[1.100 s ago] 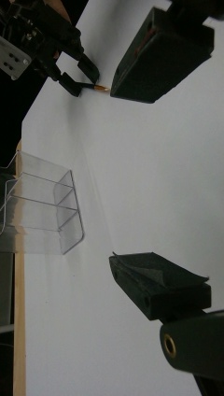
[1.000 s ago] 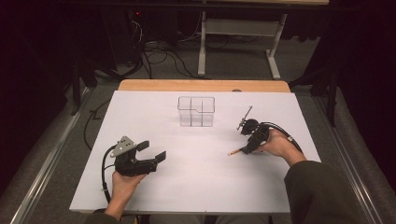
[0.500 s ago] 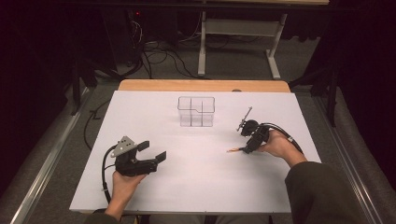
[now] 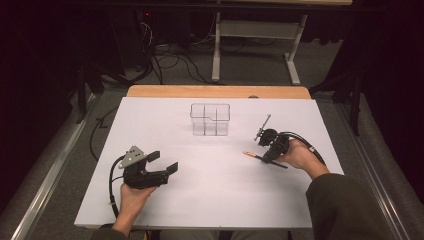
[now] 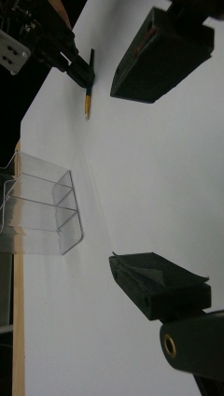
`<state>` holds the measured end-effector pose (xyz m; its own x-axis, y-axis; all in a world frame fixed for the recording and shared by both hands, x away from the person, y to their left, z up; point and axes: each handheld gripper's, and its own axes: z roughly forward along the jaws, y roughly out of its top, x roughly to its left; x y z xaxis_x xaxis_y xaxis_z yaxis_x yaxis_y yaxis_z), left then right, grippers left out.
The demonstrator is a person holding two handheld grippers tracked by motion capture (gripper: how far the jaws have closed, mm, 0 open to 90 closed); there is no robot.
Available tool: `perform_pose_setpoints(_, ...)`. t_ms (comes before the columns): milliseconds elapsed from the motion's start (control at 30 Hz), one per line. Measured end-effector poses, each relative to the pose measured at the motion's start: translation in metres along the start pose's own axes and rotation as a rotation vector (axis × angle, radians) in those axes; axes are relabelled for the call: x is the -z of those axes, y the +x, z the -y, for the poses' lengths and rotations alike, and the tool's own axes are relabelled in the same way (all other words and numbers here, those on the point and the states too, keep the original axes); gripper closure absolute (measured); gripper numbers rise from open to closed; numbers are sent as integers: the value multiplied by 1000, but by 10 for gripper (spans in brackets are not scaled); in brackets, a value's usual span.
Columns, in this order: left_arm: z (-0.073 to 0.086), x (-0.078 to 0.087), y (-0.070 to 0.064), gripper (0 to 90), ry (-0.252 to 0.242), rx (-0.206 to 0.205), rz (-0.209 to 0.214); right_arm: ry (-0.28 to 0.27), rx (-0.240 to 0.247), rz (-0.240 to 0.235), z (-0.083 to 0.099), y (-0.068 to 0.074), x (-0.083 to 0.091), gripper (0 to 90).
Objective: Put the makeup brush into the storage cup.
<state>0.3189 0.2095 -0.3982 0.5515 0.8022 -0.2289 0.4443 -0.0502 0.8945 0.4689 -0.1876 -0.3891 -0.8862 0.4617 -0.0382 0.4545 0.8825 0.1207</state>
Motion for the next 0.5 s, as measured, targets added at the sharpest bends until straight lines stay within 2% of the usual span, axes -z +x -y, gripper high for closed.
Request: perform_pose_setpoints(500, 0, -1, 0, 167, 2, -1, 5, 6, -12, 0, 0, 1, 1, 850)
